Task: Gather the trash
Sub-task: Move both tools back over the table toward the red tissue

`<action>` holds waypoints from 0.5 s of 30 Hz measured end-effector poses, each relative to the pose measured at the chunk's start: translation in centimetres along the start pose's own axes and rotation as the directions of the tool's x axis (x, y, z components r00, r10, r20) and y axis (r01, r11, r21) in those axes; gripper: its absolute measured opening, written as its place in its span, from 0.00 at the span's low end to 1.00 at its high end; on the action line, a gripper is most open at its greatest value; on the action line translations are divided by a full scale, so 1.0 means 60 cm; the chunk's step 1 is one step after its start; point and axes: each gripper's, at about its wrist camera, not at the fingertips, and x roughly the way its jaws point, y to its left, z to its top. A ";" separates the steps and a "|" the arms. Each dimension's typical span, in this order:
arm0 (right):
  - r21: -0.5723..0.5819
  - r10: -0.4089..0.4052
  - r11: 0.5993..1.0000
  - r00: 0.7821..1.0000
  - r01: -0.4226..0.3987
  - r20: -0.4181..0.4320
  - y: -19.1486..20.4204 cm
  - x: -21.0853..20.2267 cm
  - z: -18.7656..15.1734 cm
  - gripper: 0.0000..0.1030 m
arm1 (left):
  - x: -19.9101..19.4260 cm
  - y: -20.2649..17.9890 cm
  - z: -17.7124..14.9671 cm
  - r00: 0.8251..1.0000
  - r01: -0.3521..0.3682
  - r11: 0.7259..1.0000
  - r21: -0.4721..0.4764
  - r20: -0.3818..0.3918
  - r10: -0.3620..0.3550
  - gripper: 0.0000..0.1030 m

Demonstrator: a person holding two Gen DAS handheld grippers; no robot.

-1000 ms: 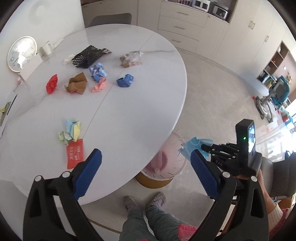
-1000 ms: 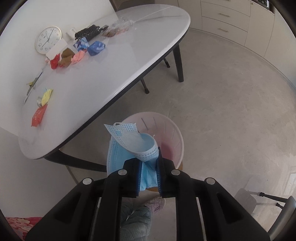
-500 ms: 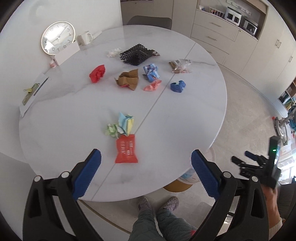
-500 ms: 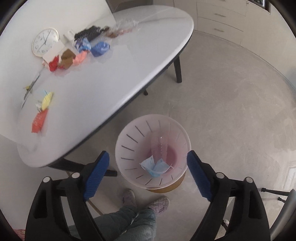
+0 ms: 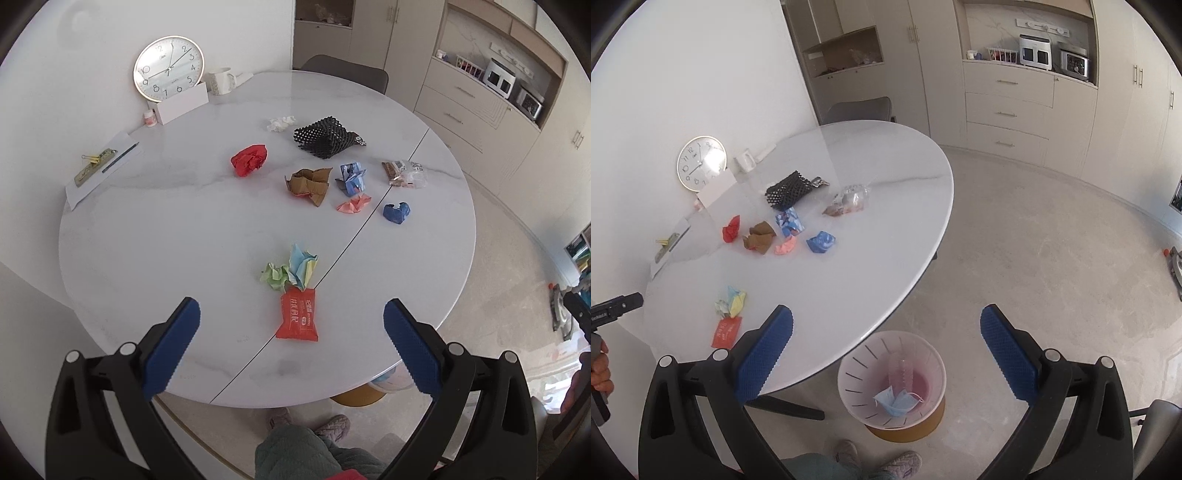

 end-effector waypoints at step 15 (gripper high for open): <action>-0.094 0.096 0.991 0.994 -0.100 -0.046 0.188 0.157 0.125 0.98 | 0.228 0.099 0.198 0.998 -0.064 0.994 0.092 0.015 0.063 0.93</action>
